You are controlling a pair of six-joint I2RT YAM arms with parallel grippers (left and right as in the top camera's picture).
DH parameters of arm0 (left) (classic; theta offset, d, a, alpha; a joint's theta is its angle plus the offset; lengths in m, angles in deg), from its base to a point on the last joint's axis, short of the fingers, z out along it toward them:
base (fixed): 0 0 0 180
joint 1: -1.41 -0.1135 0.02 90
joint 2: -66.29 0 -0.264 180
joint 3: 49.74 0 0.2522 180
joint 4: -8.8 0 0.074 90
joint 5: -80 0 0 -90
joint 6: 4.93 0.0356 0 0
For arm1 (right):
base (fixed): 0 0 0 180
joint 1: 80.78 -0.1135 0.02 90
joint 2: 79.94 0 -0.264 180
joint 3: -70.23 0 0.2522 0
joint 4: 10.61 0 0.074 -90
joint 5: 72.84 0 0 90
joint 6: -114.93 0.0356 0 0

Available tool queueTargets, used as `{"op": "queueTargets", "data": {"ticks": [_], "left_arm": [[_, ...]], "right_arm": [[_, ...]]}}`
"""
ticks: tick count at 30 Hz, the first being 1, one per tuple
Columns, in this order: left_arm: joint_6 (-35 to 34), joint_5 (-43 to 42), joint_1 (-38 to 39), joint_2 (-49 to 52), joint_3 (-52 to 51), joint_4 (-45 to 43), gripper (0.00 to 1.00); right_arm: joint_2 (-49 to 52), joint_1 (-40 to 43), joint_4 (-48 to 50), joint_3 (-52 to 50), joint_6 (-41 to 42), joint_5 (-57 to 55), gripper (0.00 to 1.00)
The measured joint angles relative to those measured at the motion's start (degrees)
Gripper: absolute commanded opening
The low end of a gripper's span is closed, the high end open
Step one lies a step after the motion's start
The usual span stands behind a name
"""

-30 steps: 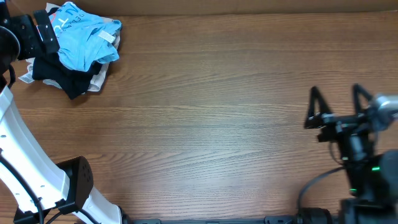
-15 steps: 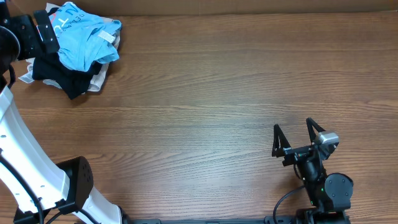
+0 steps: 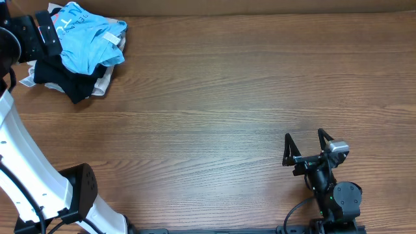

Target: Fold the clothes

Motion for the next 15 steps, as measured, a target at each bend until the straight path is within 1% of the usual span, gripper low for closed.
{"op": "queueTargets", "data": {"ticks": [4, 15], "left_arm": [[0.0, 0.0, 0.0, 0.0, 0.0, 0.0, 1.00], [0.0, 0.0, 0.0, 0.0, 0.0, 0.0, 1.00]], "right_arm": [[-2.6, 0.0, 0.0, 0.0, 0.0, 0.0, 1.00], [-2.7, 0.1, -0.1, 0.0, 0.0, 0.0, 1.00]]}}
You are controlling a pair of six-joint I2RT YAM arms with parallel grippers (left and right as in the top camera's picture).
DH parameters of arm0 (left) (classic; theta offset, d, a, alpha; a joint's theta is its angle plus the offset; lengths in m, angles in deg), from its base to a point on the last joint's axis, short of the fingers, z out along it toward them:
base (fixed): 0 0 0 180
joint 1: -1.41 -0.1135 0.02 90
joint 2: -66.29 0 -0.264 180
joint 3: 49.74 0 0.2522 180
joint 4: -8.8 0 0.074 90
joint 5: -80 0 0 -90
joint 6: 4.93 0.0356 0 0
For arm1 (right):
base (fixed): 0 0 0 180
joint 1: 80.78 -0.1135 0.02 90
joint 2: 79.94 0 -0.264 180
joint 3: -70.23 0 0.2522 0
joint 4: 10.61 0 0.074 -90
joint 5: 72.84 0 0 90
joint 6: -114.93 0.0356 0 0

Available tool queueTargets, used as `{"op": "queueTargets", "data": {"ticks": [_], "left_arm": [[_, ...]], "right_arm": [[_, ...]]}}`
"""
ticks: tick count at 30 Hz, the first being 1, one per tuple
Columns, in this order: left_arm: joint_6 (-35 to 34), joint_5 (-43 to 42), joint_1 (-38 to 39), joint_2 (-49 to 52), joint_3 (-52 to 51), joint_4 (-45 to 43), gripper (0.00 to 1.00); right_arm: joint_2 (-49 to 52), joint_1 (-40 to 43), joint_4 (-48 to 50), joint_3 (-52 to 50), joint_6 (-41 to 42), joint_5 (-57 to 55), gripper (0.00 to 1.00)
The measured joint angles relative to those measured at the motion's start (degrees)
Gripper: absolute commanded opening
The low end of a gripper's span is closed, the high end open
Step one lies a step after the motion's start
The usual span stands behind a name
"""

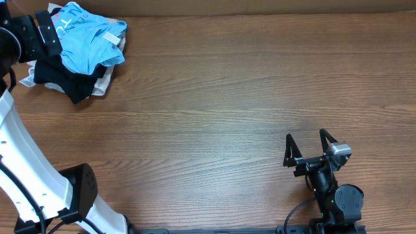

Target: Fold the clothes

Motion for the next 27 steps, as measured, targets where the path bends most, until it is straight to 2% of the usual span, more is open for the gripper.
{"op": "queueTargets", "data": {"ticks": [16, 20, 27], "left_arm": [[0.0, 0.0, 0.1, -0.3, -1.5, -0.1, 1.00], [0.0, 0.0, 0.4, -3.3, -10.4, -0.3, 1.00], [0.0, 0.0, 0.5, -15.6, -36.7, -0.2, 1.00]], "right_arm": [[0.0, 0.0, 0.0, 0.0, 0.0, 0.0, 1.00], [0.0, 0.0, 0.0, 0.0, 0.0, 0.0, 1.00], [0.0, 0.0, -0.1, 0.0, 0.0, 0.0, 1.00]]}}
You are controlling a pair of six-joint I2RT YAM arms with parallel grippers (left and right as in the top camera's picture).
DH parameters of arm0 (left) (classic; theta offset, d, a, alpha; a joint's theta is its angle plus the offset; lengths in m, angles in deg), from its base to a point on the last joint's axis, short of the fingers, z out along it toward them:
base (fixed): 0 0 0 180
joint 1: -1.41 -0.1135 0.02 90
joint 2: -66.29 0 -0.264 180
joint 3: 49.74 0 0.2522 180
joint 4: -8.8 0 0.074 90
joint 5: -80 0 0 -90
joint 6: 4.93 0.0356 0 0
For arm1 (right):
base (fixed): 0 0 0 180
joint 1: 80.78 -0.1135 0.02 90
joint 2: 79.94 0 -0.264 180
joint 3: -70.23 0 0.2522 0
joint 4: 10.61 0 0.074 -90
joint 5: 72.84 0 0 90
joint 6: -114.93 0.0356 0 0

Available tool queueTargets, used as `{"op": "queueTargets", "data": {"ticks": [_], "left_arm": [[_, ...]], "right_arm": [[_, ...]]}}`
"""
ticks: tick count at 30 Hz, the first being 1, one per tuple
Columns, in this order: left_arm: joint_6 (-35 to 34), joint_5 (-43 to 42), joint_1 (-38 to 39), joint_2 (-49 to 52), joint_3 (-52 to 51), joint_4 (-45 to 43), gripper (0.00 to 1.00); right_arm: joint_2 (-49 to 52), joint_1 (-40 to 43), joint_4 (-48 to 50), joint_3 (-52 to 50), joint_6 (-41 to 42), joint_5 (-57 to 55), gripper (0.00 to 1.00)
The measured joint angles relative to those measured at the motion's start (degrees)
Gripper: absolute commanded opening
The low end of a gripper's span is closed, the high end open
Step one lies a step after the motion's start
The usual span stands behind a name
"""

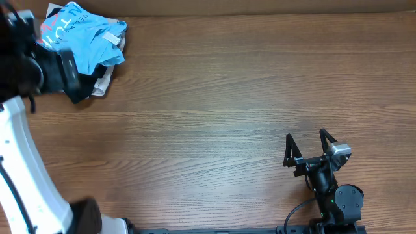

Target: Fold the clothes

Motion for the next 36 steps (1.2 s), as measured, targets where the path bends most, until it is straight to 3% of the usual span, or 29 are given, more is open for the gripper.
{"op": "queueTargets", "data": {"ticks": [3, 6, 18, 26, 36], "left_arm": [[0.0, 0.0, 1.6, -7.2, -10.8, -0.2, 1.00], [0.6, 0.4, 4.8, -14.9, -20.4, -5.7, 1.00], [1.6, -6.6, 7.4, -46.8, -60.5, -47.8, 1.00], [-4.4, -9.8, 8.1, -67.5, -91.1, -70.5, 1.00], [-7.3, -10.1, 11.4, -82.2, -111.3, -86.1, 1.00]], "right_arm": [[0.0, 0.0, 0.0, 0.0, 0.0, 0.0, 1.00], [0.0, 0.0, 0.0, 0.0, 0.0, 0.0, 1.00], [0.0, 0.0, 0.0, 0.0, 0.0, 0.0, 1.00], [0.0, 0.0, 0.0, 0.0, 0.0, 0.0, 1.00], [0.0, 0.0, 0.0, 0.0, 0.0, 0.0, 1.00]]}}
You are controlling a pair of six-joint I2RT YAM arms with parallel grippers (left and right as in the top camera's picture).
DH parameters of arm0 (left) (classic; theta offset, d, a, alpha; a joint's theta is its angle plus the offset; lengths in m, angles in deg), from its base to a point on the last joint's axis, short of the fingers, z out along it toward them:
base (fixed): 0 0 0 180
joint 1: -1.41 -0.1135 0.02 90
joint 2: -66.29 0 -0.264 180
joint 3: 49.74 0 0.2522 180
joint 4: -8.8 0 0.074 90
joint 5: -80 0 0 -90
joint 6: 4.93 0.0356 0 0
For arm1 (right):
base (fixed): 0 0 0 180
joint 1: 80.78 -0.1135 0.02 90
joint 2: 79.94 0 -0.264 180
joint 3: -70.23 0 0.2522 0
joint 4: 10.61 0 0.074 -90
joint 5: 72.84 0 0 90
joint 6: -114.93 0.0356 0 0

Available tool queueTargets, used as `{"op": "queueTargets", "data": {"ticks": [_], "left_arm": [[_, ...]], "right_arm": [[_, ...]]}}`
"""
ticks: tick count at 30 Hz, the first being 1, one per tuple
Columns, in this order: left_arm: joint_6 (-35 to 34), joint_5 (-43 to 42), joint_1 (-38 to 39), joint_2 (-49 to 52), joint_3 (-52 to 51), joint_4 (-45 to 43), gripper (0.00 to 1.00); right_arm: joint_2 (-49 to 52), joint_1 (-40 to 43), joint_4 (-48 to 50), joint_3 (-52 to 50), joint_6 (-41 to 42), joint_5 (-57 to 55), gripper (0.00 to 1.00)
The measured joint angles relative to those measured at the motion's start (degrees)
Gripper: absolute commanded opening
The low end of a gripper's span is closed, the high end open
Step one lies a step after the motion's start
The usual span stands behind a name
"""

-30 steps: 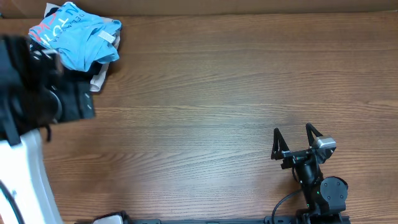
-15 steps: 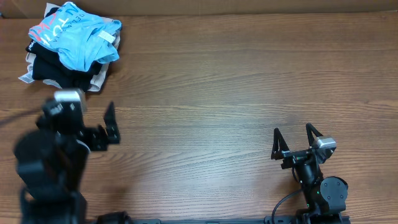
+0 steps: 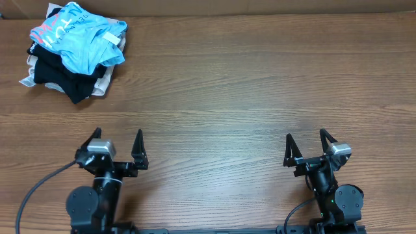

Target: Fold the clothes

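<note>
A pile of clothes (image 3: 73, 51) lies at the table's far left corner: a light blue garment (image 3: 77, 36) with pink print on top, a black one (image 3: 64, 78) below it, and a pale one at the bottom. My left gripper (image 3: 117, 145) stands open near the front left, far from the pile, with nothing between its fingers. At the front right my right gripper (image 3: 305, 143) is open too and holds nothing.
The brown wooden table (image 3: 234, 91) stretches between the pile and both arms. A cable (image 3: 39, 188) runs from the left arm's base toward the front left edge.
My left arm, which was reaching up along the left edge beside the clothes pile, now sits at the front left with its gripper open. The pile is fully in view. The right arm has not moved.
At the two oldest moments my left arm stretched to the far left corner, its end at the pile's left side. Then it stood slightly nearer, covering the pile's lower left. Now it is back at the front, and the pile lies stacked in the corner. The right gripper stayed open.
</note>
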Motion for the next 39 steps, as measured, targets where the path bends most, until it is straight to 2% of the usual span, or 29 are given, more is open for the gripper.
{"op": "queueTargets", "data": {"ticks": [11, 19, 23, 31, 39], "left_arm": [[-0.2, 3.6, 0.1, -8.9, -8.4, -11.2, 1.00], [-0.2, 5.5, 0.1, -9.2, -13.1, -16.8, 1.00], [-0.8, 5.8, 0.1, -9.2, -15.9, -16.4, 1.00], [-1.7, 6.3, 0.1, -9.2, -16.7, -6.3, 1.00], [-1.7, 6.6, 0.1, -9.2, -16.8, -6.2, 1.00]], "right_arm": [[0.0, 0.0, 0.0, 0.0, 0.0, 0.0, 1.00], [0.0, 0.0, 0.0, 0.0, 0.0, 0.0, 1.00], [0.0, 0.0, 0.0, 0.0, 0.0, 0.0, 1.00], [0.0, 0.0, 0.0, 0.0, 0.0, 0.0, 1.00], [0.0, 0.0, 0.0, 0.0, 0.0, 0.0, 1.00]]}}
